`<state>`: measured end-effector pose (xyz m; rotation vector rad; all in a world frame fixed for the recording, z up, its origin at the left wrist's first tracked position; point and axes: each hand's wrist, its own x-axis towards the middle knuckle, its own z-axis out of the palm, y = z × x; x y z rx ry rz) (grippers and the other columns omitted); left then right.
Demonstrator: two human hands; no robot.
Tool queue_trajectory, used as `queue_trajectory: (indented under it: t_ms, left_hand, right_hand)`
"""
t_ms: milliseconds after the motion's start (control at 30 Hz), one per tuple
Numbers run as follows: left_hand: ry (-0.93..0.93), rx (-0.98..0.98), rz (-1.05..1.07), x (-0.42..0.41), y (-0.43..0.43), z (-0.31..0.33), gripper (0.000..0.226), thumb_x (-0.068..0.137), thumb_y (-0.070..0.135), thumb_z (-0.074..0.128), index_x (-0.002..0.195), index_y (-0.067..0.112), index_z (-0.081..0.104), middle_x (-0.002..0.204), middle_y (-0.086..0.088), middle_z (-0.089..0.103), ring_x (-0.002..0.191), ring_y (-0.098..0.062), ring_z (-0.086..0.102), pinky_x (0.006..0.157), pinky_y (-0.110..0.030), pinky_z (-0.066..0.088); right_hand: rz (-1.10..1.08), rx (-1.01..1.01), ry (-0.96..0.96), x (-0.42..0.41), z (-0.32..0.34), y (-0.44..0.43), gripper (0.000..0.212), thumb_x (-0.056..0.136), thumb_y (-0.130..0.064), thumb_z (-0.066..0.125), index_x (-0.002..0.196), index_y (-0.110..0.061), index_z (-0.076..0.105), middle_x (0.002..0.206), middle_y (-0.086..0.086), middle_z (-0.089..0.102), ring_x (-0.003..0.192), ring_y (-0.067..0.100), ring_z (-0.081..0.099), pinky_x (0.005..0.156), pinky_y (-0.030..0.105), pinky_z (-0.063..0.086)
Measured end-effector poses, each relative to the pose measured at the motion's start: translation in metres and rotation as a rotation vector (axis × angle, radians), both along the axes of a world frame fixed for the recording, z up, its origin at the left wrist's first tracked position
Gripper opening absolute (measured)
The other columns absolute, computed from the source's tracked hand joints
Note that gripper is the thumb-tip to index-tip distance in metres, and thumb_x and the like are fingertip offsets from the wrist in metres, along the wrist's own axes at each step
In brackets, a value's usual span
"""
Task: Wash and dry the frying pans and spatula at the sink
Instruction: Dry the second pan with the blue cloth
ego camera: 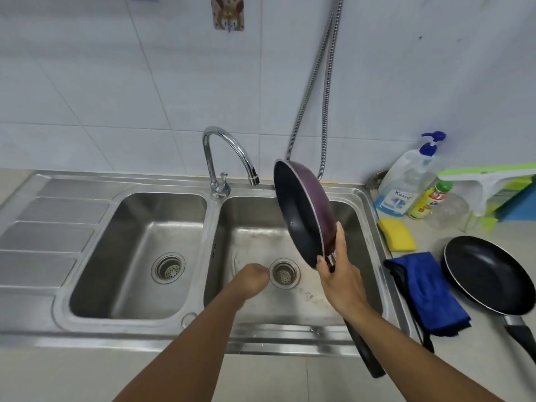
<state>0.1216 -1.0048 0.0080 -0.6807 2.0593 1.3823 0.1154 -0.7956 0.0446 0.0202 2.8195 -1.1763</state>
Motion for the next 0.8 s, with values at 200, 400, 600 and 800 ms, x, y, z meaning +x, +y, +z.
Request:
queue_trajectory:
  t_ms: [200,400,600,800]
  left_hand:
    - [-0.070,0.268,0.044,0.003,0.057,0.007,0.060,0.092,0.073,0.043,0.109,0.020,0.065,0.114,0.003,0.067,0.103,-0.016,0.063,0.098,-0.033,0.046]
    - [0.006,0.459,0.294,-0.003,0.099,0.014,0.059,0.100,0.066,0.040,0.110,0.017,0.072,0.113,-0.003,0.071,0.109,-0.017,0.065,0.095,-0.033,0.042]
    - [0.079,0.497,0.525,-0.016,0.125,0.015,0.042,0.100,0.021,0.043,0.126,-0.005,0.065,0.101,-0.016,0.074,0.078,-0.021,0.063,0.071,-0.026,0.053]
    - [-0.021,0.702,0.641,-0.006,0.128,0.019,0.039,0.103,0.023,0.034,0.127,0.001,0.054,0.103,-0.022,0.060,0.091,-0.044,0.065,0.078,-0.065,0.055]
  right_hand:
    - [-0.154,-0.526,-0.336,-0.014,-0.011,0.018,0.031,0.106,-0.035,0.044,0.136,-0.030,0.039,0.094,0.016,0.070,0.044,0.030,0.054,0.041,0.032,0.044]
    - [-0.204,-0.739,-0.520,-0.006,-0.008,0.029,0.035,0.107,-0.046,0.039,0.112,-0.013,0.050,0.087,0.020,0.073,0.044,0.025,0.051,0.043,0.029,0.042]
    - [-0.138,-0.540,-0.407,-0.008,-0.013,0.059,0.050,0.104,-0.061,0.037,0.102,-0.021,0.068,0.080,0.000,0.076,0.066,0.024,0.069,0.059,0.032,0.053]
    - [-0.270,0.338,0.009,-0.033,-0.060,0.166,0.052,0.096,-0.055,0.051,0.131,-0.018,0.059,0.137,0.017,0.058,0.124,0.034,0.049,0.108,0.049,0.038]
